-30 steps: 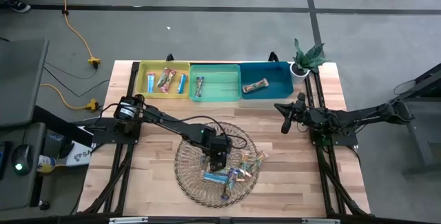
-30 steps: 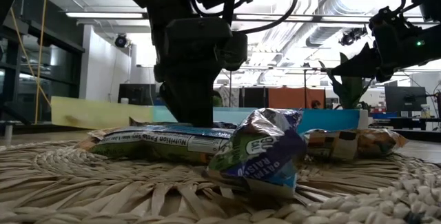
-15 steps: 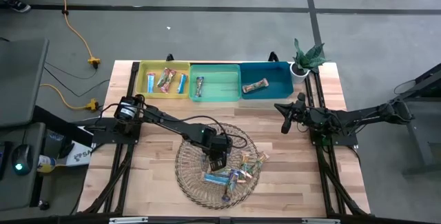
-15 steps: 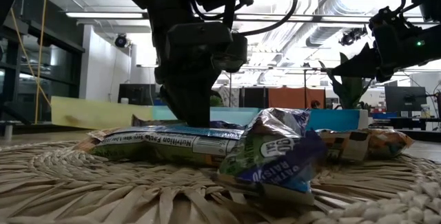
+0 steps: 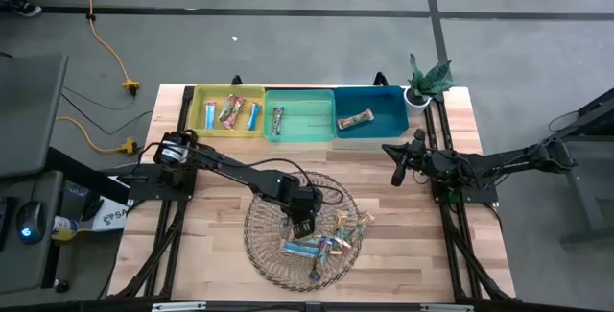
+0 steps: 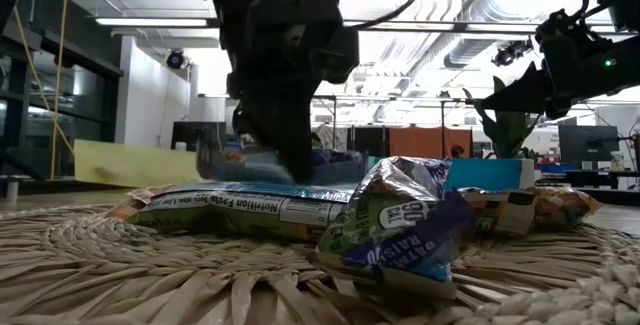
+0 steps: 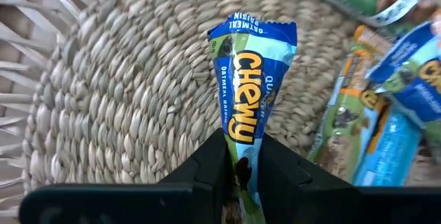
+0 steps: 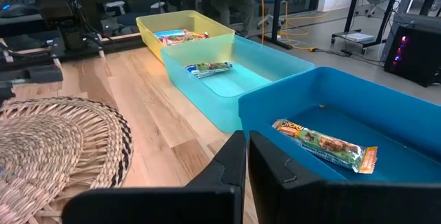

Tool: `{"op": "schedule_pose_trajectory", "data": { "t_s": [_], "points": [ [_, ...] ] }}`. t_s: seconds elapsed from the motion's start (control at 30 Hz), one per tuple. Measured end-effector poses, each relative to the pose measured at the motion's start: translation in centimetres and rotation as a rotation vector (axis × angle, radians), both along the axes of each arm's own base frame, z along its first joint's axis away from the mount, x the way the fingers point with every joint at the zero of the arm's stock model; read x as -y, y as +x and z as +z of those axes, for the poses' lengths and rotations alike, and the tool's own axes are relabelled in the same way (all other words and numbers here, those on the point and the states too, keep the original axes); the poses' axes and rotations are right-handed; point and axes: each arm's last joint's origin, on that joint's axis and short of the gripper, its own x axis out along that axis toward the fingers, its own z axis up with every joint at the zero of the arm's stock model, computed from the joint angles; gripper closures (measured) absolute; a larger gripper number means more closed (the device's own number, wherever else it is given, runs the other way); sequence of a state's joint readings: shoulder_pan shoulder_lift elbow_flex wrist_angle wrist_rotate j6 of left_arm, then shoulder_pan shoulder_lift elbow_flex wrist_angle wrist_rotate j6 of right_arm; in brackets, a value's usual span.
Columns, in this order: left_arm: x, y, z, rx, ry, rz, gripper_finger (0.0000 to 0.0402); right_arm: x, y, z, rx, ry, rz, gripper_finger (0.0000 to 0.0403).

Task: Pick and place Granola Bars by type
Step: Put the blue granola bar into the green bin

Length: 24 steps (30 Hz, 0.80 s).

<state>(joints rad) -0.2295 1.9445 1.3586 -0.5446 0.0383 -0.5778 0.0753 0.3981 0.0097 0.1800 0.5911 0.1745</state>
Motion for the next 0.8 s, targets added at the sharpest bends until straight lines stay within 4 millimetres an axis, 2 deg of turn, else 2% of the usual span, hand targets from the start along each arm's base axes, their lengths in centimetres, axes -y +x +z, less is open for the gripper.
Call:
{"op": "schedule_pose_trajectory", "data": {
  "t_s": [0.33,0.57,0.8],
  "points": [
    [-0.3,-0.7,2.8,0.082,0.042,0.012,0.034,0.0,0.0,0.0,-0.002,0.0,0.0,0.0402],
    [-0.8,-1.8,6.7,0.215,0.103,0.018,0.034,0.0,0.0,0.0,0.001,0.0,0.0,0.0402],
    [-1.5,-3.9,11.4,0.357,0.175,0.014,0.034,0.0,0.0,0.0,0.001,0.0,0.0,0.0402]
  ]
}}
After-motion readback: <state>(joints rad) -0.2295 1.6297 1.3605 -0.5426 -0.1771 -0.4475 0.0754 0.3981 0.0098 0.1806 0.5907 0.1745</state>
